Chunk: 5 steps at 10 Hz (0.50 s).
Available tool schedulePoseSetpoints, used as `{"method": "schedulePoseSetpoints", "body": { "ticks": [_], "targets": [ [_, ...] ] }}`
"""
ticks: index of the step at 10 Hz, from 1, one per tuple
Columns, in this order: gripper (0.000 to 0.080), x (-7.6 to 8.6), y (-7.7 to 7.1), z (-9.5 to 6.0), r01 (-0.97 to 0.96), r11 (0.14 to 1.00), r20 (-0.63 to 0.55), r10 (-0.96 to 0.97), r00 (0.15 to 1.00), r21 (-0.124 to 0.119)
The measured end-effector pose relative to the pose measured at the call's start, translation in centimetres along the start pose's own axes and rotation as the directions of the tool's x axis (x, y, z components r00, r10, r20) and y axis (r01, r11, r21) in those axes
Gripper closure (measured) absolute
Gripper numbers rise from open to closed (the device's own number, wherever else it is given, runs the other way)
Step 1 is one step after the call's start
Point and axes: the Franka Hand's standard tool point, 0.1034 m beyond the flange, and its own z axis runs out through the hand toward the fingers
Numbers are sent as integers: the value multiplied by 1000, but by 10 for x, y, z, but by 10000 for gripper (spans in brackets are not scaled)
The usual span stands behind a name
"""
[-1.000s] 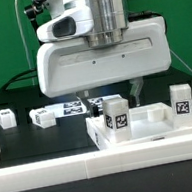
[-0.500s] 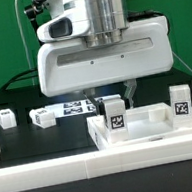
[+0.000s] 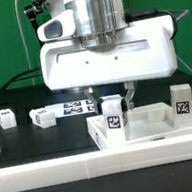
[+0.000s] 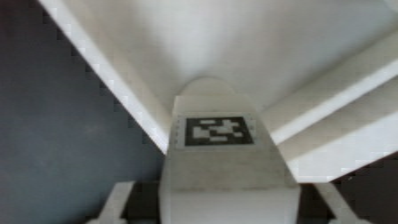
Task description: Assemble square table
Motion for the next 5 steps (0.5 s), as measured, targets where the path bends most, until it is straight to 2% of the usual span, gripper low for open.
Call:
{"method": "schedulePoseSetpoints", "body": {
  "ticks": [1, 2, 5],
  "targets": [
    [511, 0, 0, 0, -39, 999, -2, 39, 999, 1],
    [509, 0, 0, 0, -159, 987, 0, 159, 987, 6],
    [509, 0, -1, 0, -418, 908, 1, 418, 908, 6]
  ]
}}
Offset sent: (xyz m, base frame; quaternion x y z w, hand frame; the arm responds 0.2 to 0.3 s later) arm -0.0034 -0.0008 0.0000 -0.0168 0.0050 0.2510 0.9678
